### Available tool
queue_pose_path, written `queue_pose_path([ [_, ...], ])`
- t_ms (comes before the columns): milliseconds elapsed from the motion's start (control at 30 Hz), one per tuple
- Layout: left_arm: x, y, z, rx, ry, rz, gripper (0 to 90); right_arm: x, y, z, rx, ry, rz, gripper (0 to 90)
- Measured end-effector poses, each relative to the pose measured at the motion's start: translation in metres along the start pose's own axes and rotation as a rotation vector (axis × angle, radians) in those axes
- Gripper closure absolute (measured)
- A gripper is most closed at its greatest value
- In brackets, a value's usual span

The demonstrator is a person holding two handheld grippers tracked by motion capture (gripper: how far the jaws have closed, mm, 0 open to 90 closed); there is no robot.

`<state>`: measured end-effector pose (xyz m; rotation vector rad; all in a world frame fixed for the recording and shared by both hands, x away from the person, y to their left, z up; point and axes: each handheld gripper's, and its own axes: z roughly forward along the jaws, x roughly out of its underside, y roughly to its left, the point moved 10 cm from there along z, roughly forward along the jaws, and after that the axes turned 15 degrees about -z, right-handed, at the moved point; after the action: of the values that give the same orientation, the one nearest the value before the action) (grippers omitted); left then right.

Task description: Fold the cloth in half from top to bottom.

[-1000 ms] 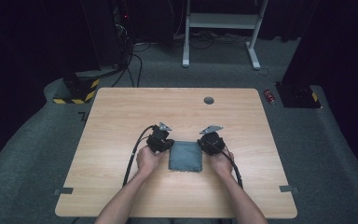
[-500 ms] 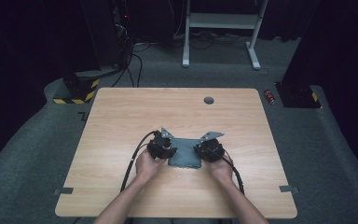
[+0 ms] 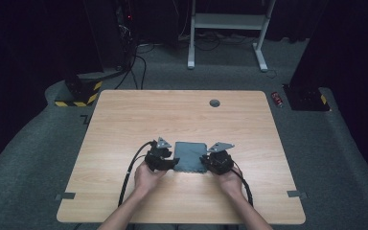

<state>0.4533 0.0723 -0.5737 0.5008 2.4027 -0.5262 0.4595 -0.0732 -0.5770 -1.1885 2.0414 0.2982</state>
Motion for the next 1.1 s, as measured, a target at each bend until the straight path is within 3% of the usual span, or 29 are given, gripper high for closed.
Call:
queue_pose_path([
  [100,0.013,0.004,0.004,-0.041,0.030,0.025,52.7,0.007,0.009,0.000,-0.012,0.017,-0.017,78.0],
  [200,0.016,0.007,0.001,-0.022,0.006,-0.018,52.3,0.013,0.010,-0.001,-0.016,0.014,0.001,77.1],
  [333,0.016,0.006,-0.005,0.004,-0.011,-0.034,49.6,0.014,0.011,-0.005,-0.015,0.000,0.015,73.8],
  [467,0.013,0.003,-0.016,0.053,-0.066,-0.068,47.3,0.013,0.008,-0.014,-0.016,-0.040,0.046,68.7],
  [667,0.011,0.002,-0.029,0.087,-0.114,-0.102,43.7,0.012,0.001,-0.031,0.008,-0.089,0.085,66.2],
  [1100,0.011,0.017,-0.053,0.080,-0.190,-0.128,40.9,0.022,-0.009,-0.054,0.045,-0.126,0.124,65.4],
])
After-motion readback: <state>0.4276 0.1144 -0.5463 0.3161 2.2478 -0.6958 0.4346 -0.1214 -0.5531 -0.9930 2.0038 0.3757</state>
